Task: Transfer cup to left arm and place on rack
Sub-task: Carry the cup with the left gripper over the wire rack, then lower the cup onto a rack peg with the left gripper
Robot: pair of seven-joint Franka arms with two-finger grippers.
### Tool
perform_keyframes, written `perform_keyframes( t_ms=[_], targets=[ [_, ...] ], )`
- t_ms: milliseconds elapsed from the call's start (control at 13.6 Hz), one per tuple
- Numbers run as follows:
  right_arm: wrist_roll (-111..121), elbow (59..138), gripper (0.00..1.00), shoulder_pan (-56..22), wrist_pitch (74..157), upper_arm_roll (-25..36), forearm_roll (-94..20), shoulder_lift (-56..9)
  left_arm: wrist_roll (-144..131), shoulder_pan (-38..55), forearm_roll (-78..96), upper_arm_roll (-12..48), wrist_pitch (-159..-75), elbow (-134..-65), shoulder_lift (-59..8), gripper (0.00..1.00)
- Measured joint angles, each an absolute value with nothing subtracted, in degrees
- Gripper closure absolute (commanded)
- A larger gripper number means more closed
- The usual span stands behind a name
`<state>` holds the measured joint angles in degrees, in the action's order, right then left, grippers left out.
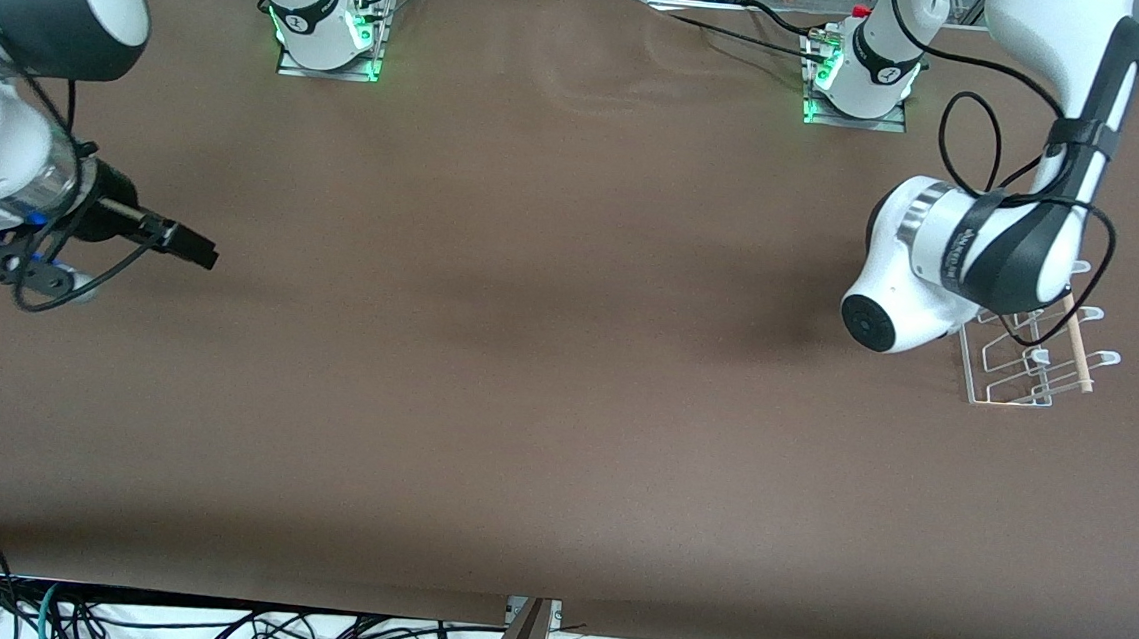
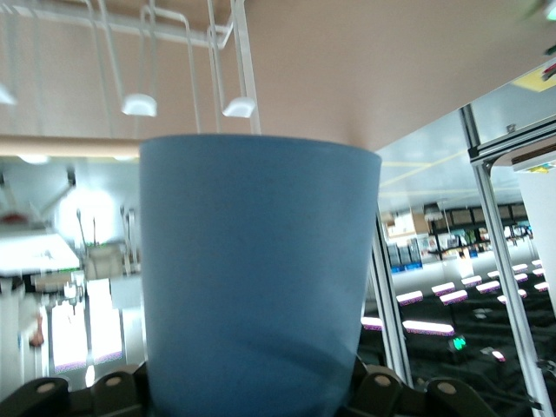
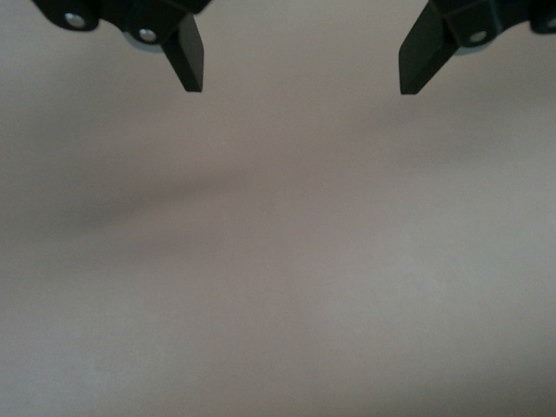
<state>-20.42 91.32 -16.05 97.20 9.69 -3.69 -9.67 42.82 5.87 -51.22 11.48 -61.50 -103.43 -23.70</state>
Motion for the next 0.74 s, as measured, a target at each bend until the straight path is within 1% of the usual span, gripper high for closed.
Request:
perform_keyframes(
  t_ms=[221,368,515,735],
  targets=[
    [-12.1,99.4,0.01,-13.5,98.8,7.2,-2.2,-3.5,36.5,6.1,-56.9,12.0,-65.2,-113.5,-23.2,1.00],
    [-7.1,101.6,0.01,-12.4,98.8,6.8,-0.5,-0.5,32.8,6.0,-59.6,12.0,-68.2,-119.1,-22.2,1.00],
    [-5.6,102.3,0.01,-10.2,98.8,4.8,1.0,0.3,31.1,5.6,-61.6,12.0,-69.1,-122.1,-21.2,1.00],
    [-5.4,102.4,0.01,-7.1,98.8,2.0,1.4,0.0,31.0,3.2,-63.8,11.9,-72.2,-124.5,-19.0,1.00]
  ],
)
